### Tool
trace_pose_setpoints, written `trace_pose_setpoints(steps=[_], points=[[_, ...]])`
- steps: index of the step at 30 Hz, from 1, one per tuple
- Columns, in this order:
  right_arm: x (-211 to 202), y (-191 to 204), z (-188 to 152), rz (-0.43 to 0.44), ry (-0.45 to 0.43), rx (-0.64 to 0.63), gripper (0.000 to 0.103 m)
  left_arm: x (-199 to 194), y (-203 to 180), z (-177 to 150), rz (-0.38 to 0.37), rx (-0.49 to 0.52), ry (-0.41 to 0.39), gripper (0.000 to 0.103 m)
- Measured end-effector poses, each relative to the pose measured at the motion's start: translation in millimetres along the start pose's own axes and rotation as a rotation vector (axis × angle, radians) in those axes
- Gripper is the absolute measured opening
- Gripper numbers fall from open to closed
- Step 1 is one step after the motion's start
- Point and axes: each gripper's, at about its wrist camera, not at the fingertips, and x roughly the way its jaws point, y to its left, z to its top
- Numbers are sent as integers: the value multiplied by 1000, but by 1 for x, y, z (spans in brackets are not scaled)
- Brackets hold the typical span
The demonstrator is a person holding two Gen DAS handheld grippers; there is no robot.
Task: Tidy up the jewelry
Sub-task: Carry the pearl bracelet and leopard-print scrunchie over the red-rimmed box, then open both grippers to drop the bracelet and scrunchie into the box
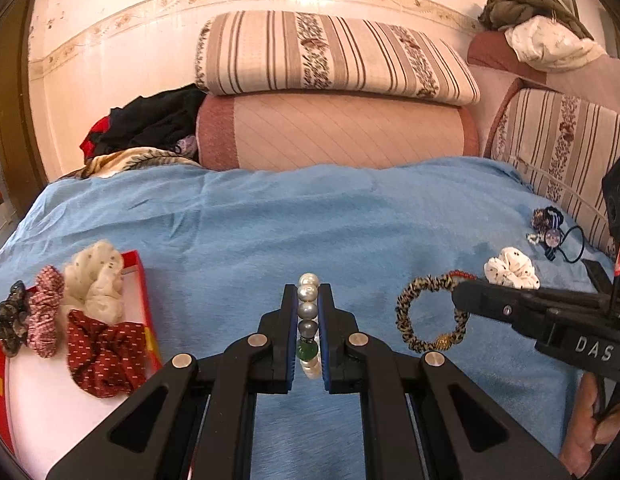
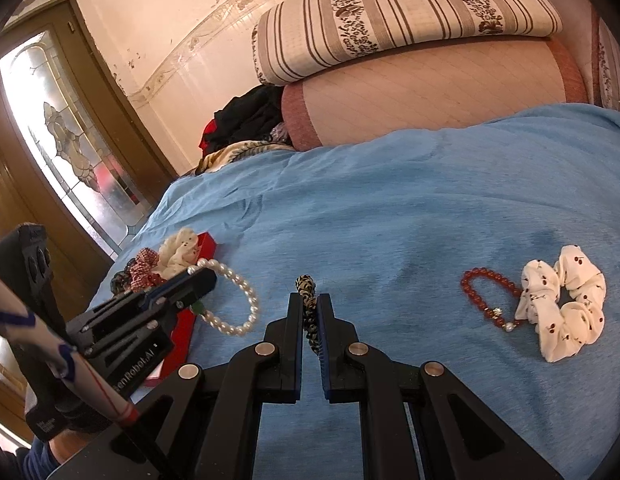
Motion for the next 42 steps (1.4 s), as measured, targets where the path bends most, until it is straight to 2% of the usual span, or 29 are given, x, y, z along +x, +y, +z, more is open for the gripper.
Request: trace_pose_setpoints(steps=[6, 14, 19, 24, 26, 31, 35, 42], points=[[2, 25, -2, 16, -14, 9, 8, -25, 31, 4, 21, -44, -39, 9], [16, 85, -5, 57, -5, -25, 8, -59, 93, 6, 72, -142, -82, 9], [36, 146, -2, 104, 35, -122, 8, -87, 155, 2, 140, -253, -104, 9], [54, 198, -3, 167, 61, -195, 8, -104, 223, -17, 225, -350, -65, 9], [66, 212, -4, 189, 79, -207, 8, -103, 245, -26, 260, -391, -46, 9], [102, 241, -14, 250, 154, -195, 8, -87, 285, -46, 258, -499, 24, 9], [127, 253, -24, 265, 192, -181, 8, -75, 295, -51, 248, -529, 53, 9], [166, 250, -28, 225, 238, -152, 8, -52, 301, -53, 259, -548, 101, 9]])
